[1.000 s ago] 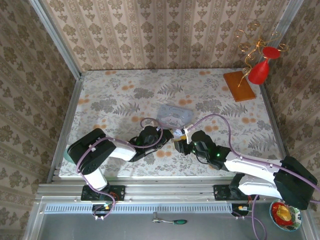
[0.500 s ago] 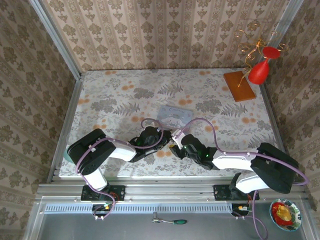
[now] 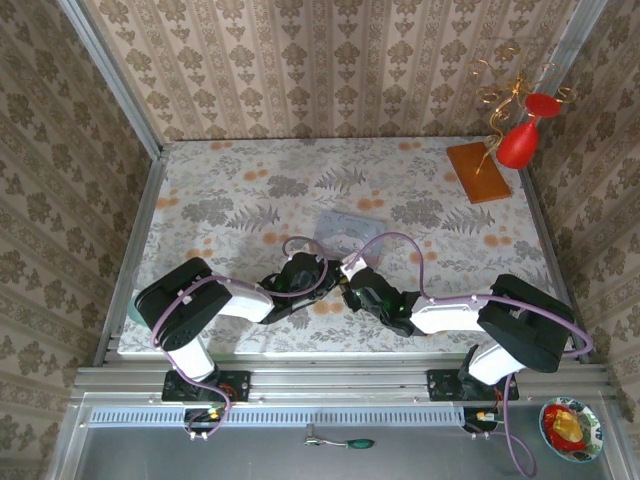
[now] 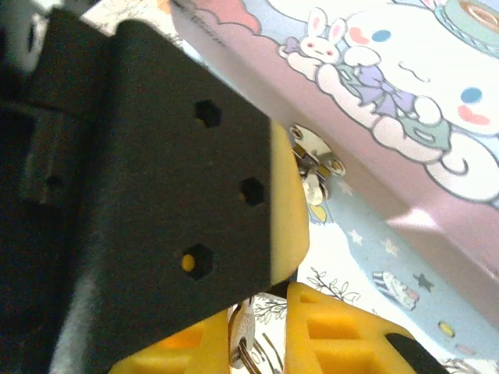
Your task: Unlock a padlock with a key
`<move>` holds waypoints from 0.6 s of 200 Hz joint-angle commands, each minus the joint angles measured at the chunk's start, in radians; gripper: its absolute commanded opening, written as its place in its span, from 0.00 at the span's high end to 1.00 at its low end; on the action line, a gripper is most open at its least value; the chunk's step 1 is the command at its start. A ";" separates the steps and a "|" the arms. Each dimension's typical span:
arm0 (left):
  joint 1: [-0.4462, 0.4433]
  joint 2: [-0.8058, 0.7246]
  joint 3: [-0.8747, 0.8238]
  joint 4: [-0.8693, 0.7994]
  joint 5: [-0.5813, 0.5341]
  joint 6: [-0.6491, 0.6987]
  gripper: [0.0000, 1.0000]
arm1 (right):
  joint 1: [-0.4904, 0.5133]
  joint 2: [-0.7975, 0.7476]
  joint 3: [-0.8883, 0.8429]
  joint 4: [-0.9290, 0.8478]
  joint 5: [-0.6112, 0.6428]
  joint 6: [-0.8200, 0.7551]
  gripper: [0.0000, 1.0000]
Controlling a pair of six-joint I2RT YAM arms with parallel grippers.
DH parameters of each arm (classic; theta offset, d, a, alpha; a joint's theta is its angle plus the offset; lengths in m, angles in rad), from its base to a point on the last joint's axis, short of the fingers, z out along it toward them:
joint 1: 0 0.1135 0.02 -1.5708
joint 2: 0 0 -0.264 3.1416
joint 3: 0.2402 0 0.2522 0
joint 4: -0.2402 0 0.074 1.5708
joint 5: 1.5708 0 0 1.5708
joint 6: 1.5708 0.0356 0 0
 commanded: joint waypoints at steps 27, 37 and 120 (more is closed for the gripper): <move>-0.016 -0.035 0.034 0.015 0.039 0.042 1.00 | -0.001 -0.002 -0.035 0.275 -0.143 0.450 0.91; -0.014 -0.035 0.031 0.012 0.037 0.043 1.00 | -0.002 0.008 -0.057 0.350 -0.181 0.543 0.92; 0.002 -0.046 0.021 -0.058 0.023 0.119 1.00 | -0.017 -0.057 -0.105 0.263 -0.190 0.573 0.73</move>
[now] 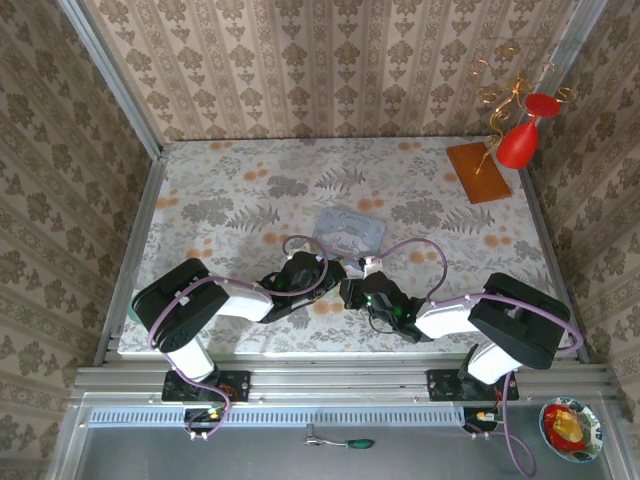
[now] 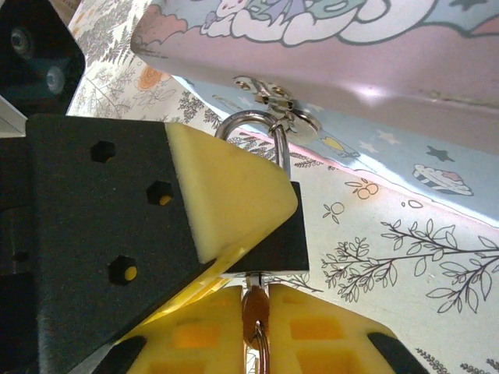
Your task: Unlock a padlock with a key
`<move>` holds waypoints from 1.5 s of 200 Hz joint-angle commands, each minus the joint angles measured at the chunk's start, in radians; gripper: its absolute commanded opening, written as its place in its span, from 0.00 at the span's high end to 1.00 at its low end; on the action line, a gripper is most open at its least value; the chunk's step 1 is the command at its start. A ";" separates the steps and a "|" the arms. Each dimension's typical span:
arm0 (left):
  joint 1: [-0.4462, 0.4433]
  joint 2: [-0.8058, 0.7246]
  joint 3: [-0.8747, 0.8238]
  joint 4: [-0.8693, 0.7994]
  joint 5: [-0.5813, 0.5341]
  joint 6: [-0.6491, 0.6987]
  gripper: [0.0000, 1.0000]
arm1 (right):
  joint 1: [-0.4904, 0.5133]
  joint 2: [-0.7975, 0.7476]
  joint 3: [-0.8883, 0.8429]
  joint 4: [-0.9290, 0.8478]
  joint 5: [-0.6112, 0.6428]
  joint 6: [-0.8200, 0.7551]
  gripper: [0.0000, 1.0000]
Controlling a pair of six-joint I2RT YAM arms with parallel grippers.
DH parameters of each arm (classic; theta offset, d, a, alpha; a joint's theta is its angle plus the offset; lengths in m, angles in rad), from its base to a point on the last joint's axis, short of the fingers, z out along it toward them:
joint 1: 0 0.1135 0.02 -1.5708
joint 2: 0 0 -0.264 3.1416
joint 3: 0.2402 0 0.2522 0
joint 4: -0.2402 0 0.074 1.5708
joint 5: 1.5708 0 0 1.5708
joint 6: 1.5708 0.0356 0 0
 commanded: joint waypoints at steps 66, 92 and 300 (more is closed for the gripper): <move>-0.017 -0.049 0.081 -0.230 -0.013 0.252 0.99 | -0.118 -0.396 -0.027 -0.381 -0.047 -0.155 0.45; -0.036 -0.064 0.140 -0.428 -0.051 0.359 0.97 | -0.175 -0.525 -0.050 -0.455 -0.048 -0.168 0.41; 0.352 -0.157 0.327 -0.729 0.283 0.921 0.36 | -0.086 -0.027 0.178 -0.382 -0.143 -0.055 0.49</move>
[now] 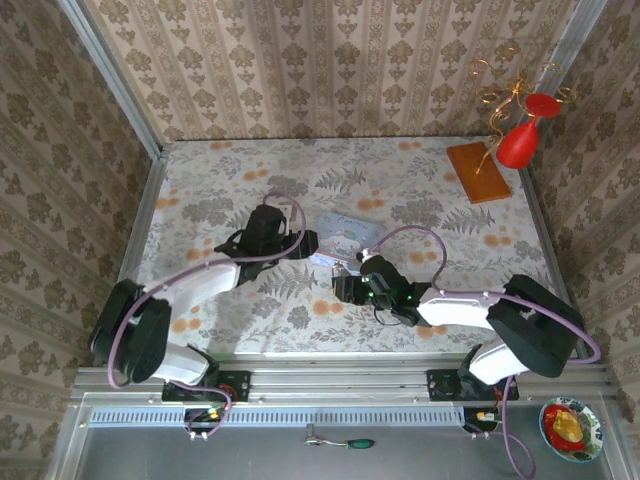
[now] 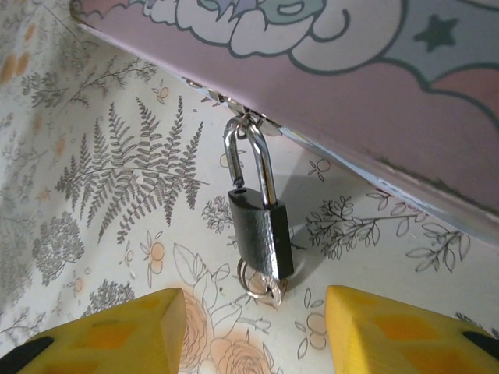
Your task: Unlock a padlock with a key
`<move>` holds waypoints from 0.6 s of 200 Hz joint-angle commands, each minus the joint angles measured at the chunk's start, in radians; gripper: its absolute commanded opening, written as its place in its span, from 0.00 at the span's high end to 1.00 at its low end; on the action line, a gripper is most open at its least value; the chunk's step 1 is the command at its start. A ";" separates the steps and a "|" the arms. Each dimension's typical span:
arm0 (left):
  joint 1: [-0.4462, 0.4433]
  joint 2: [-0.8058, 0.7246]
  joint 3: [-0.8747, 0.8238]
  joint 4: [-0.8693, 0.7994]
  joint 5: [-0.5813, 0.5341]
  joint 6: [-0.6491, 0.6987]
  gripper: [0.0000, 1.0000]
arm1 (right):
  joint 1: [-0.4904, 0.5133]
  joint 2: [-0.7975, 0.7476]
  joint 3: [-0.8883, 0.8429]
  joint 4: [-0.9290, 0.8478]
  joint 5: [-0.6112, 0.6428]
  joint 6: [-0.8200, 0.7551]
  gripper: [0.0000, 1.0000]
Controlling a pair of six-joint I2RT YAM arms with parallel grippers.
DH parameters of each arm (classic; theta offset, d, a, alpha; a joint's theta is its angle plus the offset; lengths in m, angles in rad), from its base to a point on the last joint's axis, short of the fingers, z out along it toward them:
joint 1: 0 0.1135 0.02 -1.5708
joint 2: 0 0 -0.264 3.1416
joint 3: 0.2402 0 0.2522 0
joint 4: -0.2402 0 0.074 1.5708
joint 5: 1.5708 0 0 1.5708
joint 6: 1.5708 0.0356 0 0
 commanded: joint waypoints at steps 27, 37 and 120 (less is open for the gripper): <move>0.032 0.135 0.128 -0.056 0.185 0.136 0.35 | 0.002 0.091 0.087 -0.031 0.051 -0.051 0.49; 0.032 0.160 0.146 -0.055 0.207 0.136 0.34 | -0.002 0.116 0.102 -0.038 0.049 -0.058 0.50; 0.050 0.280 0.195 -0.230 -0.014 0.103 0.34 | -0.008 0.200 0.164 -0.139 0.082 -0.094 0.80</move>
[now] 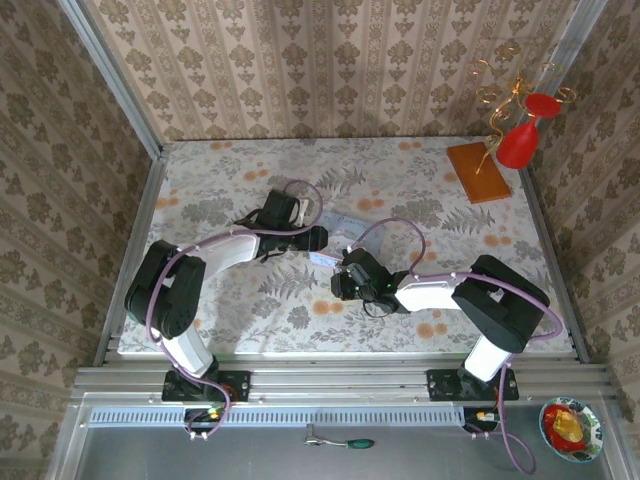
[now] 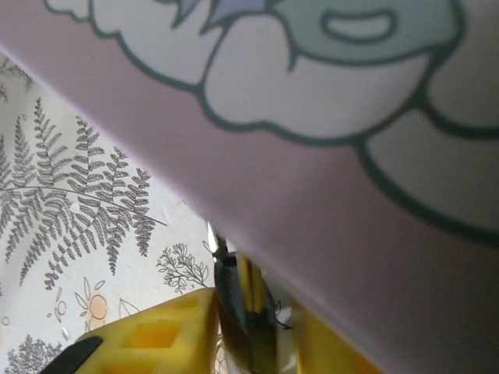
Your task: Unlock a padlock with a key
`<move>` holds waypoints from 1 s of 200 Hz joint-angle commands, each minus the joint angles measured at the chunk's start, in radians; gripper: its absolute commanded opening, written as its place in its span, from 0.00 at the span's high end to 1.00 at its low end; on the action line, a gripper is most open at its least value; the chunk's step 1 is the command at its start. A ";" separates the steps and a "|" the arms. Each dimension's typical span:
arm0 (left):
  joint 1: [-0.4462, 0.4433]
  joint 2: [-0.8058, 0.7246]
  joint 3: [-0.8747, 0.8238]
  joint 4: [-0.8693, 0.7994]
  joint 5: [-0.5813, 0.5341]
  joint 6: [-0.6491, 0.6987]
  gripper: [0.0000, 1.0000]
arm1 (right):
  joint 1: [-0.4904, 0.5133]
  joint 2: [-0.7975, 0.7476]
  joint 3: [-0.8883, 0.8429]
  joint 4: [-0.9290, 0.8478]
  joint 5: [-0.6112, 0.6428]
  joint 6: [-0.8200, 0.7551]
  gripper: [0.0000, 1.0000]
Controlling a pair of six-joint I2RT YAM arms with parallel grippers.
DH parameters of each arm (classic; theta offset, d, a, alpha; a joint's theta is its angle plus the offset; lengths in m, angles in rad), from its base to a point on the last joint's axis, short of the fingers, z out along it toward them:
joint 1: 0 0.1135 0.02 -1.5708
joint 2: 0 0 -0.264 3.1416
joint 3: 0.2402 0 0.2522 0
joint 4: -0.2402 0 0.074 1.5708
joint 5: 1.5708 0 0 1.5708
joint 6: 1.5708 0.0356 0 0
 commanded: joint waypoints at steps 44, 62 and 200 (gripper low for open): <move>-0.027 0.014 -0.046 -0.132 -0.261 -0.013 0.34 | 0.053 -0.090 0.025 -0.176 0.162 -0.036 0.99; -0.032 0.011 -0.078 -0.114 -0.265 -0.030 0.35 | 0.053 -0.106 0.039 -0.224 0.194 -0.040 0.98; -0.269 -0.099 -0.244 -0.026 -0.441 -0.192 0.41 | -0.137 -0.145 -0.003 -0.028 0.022 0.261 1.00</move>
